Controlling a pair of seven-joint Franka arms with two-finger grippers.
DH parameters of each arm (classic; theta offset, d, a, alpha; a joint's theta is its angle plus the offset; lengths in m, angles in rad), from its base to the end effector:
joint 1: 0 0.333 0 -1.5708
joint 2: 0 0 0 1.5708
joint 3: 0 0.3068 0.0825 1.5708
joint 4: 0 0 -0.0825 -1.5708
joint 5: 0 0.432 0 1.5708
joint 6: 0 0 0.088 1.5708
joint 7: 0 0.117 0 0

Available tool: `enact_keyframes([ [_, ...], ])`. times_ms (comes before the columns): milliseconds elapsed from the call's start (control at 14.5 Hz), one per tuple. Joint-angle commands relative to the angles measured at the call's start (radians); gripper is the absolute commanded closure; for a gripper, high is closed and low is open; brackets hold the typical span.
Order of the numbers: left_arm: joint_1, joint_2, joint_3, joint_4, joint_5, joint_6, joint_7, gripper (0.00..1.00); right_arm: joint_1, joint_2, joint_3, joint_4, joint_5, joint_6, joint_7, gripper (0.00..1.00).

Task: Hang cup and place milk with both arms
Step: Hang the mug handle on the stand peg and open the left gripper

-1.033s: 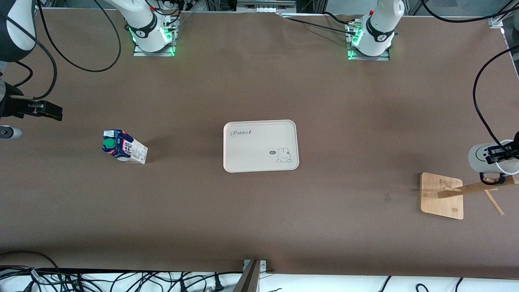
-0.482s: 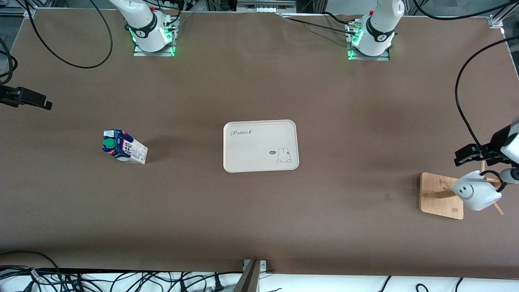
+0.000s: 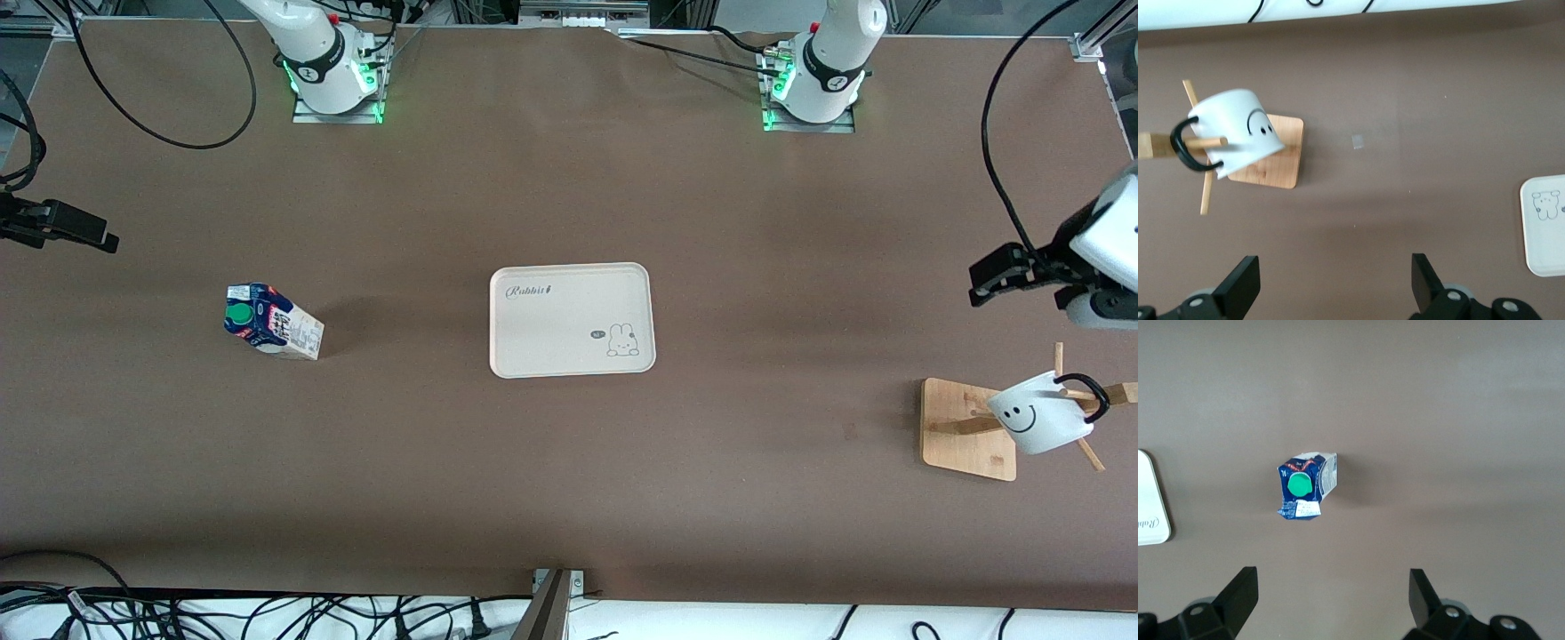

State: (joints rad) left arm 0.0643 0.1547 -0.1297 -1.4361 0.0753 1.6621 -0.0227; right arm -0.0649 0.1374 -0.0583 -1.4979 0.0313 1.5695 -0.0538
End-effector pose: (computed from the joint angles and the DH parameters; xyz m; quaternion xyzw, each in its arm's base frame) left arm 0.6576 -0.0288 0.5878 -0.9987 0.0223 -0.0374 0.0260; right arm 0.6361 -0.0729 0.5577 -0.9988 0.0350 0.0316 0.0145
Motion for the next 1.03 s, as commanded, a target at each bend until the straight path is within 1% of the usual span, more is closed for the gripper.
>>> enact_keyframes([
  [0, -0.094, -0.17, 0.086, -0.23, -0.023, 0.067, -0.008, 0.0, -0.007, -0.013, 0.011, -0.021, 0.007, 0.02, 0.002, 0.0],
  [69, -0.142, -0.176, 0.148, -0.24, -0.066, 0.064, -0.01, 0.0, -0.007, -0.013, 0.011, -0.021, -0.002, 0.023, -0.006, 0.0],
  [138, -0.144, -0.181, 0.163, -0.256, -0.131, 0.059, -0.01, 0.0, -0.006, -0.013, 0.011, -0.022, -0.007, 0.033, -0.006, 0.0],
  [207, -0.139, -0.191, 0.165, -0.28, -0.156, 0.053, -0.01, 0.0, -0.004, -0.013, 0.014, -0.022, -0.028, 0.037, -0.008, 0.0],
  [275, -0.142, -0.192, 0.16, -0.282, -0.152, 0.021, -0.01, 0.0, 0.007, -0.013, 0.014, -0.022, -0.053, 0.038, -0.008, 0.0],
  [344, -0.143, -0.179, 0.157, -0.267, -0.149, -0.016, -0.007, 0.0, 0.013, -0.013, 0.014, -0.022, -0.057, 0.038, -0.008, 0.0],
  [482, -0.155, -0.173, 0.15, -0.251, -0.054, -0.018, -0.005, 0.0, 0.014, -0.013, 0.014, -0.021, -0.059, 0.035, -0.017, 0.0],
  [551, -0.155, -0.178, 0.124, -0.25, -0.019, -0.021, -0.006, 0.0, 0.014, -0.009, 0.012, -0.013, -0.059, 0.035, -0.044, 0.0],
  [757, -0.141, -0.173, 0.117, -0.247, -0.025, -0.016, -0.005, 0.0, 0.014, -0.013, 0.012, -0.024, -0.06, 0.055, -0.078, 0.0],
  [964, -0.141, -0.167, 0.117, -0.234, -0.026, -0.015, -0.005, 0.0, 0.014, -0.058, 0.008, -0.103, -0.062, 0.115, -0.078, 0.0],
])
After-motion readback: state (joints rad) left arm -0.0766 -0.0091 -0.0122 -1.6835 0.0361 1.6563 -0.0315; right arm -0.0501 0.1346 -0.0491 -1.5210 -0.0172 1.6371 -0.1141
